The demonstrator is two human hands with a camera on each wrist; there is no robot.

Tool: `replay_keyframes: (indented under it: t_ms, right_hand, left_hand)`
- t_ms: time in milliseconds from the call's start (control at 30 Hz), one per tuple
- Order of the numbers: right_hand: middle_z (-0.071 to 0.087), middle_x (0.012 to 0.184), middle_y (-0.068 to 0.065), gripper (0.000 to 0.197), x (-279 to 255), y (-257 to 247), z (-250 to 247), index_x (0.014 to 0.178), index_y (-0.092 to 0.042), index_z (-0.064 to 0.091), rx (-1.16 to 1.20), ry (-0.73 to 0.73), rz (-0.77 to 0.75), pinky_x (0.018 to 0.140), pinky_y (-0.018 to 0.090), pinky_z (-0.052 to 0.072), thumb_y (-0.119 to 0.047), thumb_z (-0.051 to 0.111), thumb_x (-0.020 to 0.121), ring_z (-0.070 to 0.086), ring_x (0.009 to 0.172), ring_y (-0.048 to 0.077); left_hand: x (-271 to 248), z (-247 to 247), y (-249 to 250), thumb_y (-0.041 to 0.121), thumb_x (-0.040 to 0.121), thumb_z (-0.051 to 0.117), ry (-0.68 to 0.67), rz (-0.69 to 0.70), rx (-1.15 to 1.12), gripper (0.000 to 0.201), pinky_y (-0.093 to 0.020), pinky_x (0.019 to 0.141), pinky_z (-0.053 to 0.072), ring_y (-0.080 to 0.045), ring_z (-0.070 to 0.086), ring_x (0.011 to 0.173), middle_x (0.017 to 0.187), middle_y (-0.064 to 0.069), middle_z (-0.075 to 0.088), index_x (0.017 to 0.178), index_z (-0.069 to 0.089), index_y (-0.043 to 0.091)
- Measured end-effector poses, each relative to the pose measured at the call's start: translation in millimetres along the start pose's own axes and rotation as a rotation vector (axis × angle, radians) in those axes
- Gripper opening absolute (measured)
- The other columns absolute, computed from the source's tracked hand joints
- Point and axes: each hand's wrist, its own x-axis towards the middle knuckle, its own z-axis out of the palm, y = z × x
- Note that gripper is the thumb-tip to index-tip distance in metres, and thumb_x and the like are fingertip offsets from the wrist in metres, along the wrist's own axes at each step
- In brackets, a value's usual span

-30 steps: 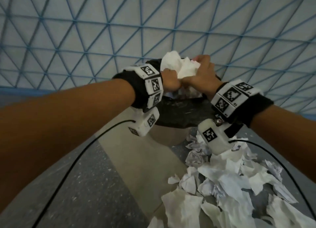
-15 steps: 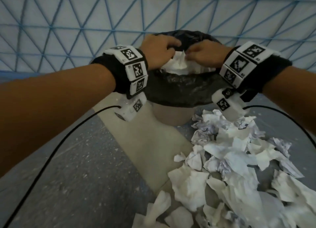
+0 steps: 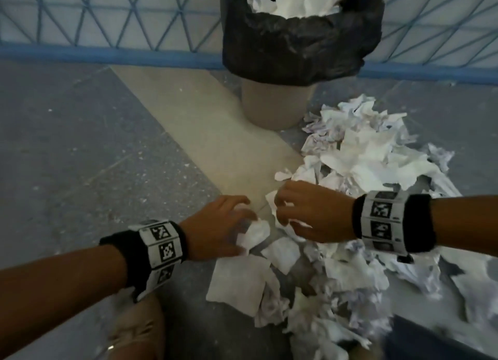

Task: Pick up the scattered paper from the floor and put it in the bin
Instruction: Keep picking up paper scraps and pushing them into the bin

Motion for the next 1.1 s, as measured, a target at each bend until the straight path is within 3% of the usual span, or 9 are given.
replay_keyframes:
  t_ms: [100,200,267,467,633,767,867,1000,1100]
  right_hand:
    - [0.058,0.127,0.014,0.053,-8.5,-8.2,26.1,0.111,-0.028,0.054,-0.202,-0.238,0.053,0.088,0.053,0.051,-0.049,0.072,0.065,0.056,0.112,0.042]
    - [0.0,0.158,0.013,0.078,-1.6,-0.7,37.7,0.14,-0.038,0.023,-0.119,-0.517,0.213,0.107,0.068,0.02,-0.052,0.064,0.075,-0.003,0.14,0.051]
    - [-0.016,0.157,0.008,0.08,3.1,3.0,41.6,0.142,-0.042,0.012,-0.123,-0.622,0.154,0.11,0.068,0.016,-0.046,0.062,0.08,-0.017,0.139,0.048]
    - [0.003,0.156,0.015,0.062,7.1,-9.0,55.1,0.14,-0.029,0.026,-0.138,-0.676,0.035,0.106,0.061,0.028,-0.031,0.058,0.086,0.003,0.14,0.047]
    - [0.04,0.137,0.021,0.036,4.8,-9.8,58.9,0.122,-0.006,0.05,0.015,-0.484,0.053,0.092,0.048,0.045,0.0,0.049,0.087,0.041,0.12,0.038]
    - [0.06,0.106,0.028,0.017,4.8,19.4,49.0,0.085,0.002,0.065,0.23,-0.023,0.32,0.082,0.042,0.05,0.008,0.057,0.071,0.057,0.097,0.044]
    - [0.054,0.121,0.029,0.009,3.6,45.8,42.3,0.077,-0.001,0.068,0.235,0.155,0.503,0.097,0.055,0.039,-0.001,0.066,0.069,0.045,0.112,0.051]
    - [0.027,0.15,0.013,0.015,5.4,73.1,40.5,0.09,-0.015,0.071,0.194,-0.104,0.713,0.113,0.049,0.023,-0.016,0.067,0.076,0.018,0.137,0.041]
    - [0.031,0.149,0.01,0.019,3.2,76.6,46.4,0.097,-0.013,0.069,0.147,-0.302,0.648,0.113,0.039,0.026,-0.011,0.057,0.082,0.023,0.136,0.034]
  left_hand:
    - [-1.9,27.0,9.5,0.067,0.071,0.059,-0.164,0.02,0.114,0.099,-0.048,0.119,0.008,-0.025,-0.006,0.147,0.159,0.002,-0.011,0.146,-0.001,0.041]
    - [1.6,44.6,12.2,0.062,0.069,0.065,-0.186,0.074,0.239,0.102,-0.051,0.117,0.01,-0.03,-0.003,0.146,0.16,-0.004,-0.01,0.145,0.001,0.041]
    - [3.8,48.5,11.8,0.054,0.073,0.066,-0.15,0.11,0.284,0.091,-0.05,0.115,0.015,-0.031,0.008,0.145,0.159,-0.007,0.004,0.146,0.014,0.035]
    - [10.4,36.4,8.7,0.018,0.093,0.046,-0.084,-0.004,0.096,0.035,-0.034,0.098,0.038,-0.025,0.043,0.124,0.136,-0.012,0.044,0.127,0.048,0.01]
    - [25.6,3.5,-1.3,0.013,0.091,0.05,0.222,-0.262,-0.311,0.026,-0.034,0.084,0.045,-0.028,0.057,0.104,0.116,-0.014,0.06,0.117,0.048,0.011]
    - [49.0,-19.6,-5.2,0.008,0.088,0.055,0.436,-0.288,-0.499,0.029,-0.033,0.079,0.048,-0.03,0.062,0.099,0.11,-0.019,0.064,0.117,0.05,0.007]
    - [74.4,-34.2,-2.2,0.009,0.087,0.058,0.431,-0.254,-0.418,0.023,-0.025,0.076,0.04,-0.029,0.059,0.105,0.112,-0.018,0.064,0.109,0.062,0.003]
    - [110.9,-46.8,7.0,0.013,0.082,0.066,0.389,-0.107,-0.269,0.029,-0.03,0.101,0.035,-0.032,0.047,0.122,0.131,-0.018,0.052,0.109,0.066,0.003]
    - [134.3,-41.8,17.0,0.016,0.082,0.067,0.192,-0.033,-0.128,0.043,-0.025,0.109,0.025,-0.026,0.034,0.137,0.15,-0.016,0.034,0.122,0.059,0.002]
